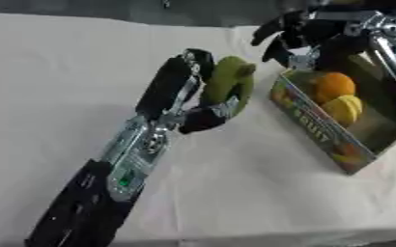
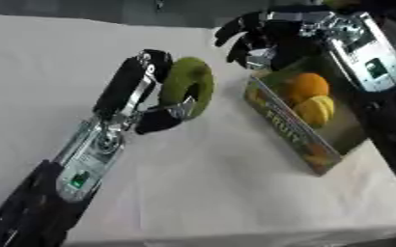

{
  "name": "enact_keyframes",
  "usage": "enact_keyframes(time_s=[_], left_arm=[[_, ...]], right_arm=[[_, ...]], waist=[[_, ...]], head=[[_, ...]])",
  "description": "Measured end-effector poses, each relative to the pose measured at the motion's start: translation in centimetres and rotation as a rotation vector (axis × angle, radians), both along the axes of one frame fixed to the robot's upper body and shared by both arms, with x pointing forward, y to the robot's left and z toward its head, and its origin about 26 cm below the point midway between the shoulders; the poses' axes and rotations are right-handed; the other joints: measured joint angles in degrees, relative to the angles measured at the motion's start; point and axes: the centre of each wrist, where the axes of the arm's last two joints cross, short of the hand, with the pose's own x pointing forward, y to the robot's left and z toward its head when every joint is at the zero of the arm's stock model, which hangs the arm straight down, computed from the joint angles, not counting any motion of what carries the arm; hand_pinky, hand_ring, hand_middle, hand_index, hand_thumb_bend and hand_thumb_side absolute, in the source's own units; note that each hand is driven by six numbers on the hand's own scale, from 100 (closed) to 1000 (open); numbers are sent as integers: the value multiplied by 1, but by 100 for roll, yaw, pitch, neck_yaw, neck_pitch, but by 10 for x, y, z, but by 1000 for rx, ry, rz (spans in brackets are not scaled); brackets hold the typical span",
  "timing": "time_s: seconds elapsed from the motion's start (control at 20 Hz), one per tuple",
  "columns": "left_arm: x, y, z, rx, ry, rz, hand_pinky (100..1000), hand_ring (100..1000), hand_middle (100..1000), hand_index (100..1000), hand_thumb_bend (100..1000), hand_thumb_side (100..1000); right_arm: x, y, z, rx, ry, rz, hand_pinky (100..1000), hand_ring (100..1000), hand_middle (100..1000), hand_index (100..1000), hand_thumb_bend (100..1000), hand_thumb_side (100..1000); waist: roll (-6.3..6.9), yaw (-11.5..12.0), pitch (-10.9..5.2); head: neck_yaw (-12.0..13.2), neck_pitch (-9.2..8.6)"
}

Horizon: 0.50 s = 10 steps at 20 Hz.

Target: Pick up the objects with one hand, pass them to the other hand, and then place them into the box on the other side of the table.

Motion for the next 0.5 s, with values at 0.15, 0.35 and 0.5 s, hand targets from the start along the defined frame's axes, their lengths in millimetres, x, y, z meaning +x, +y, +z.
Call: enact_keyframes(time_s=[0.15,0.35,0.5], left_arm=[[-1,-1,2,-6,-4,-5,475,467,393,322,100,380],[-4,-3,5,-15,-13,-14,477,468,394,321,100,373],[-4,-5,8,-14,-25,-18,474,467,393,321,100,375]], right_arm=[[4,2,-1,-3,3,9,874,751,858,891,100,125],[8,3,-6,-13,16,14,878,754,861,894,100,120],[10,5,-8,-17,20,20,872,751,857,890,100,114]], waist=[[0,35,24],[0,60,31],[0,84,62]], head=[[88,0],[136,0],[137,0]])
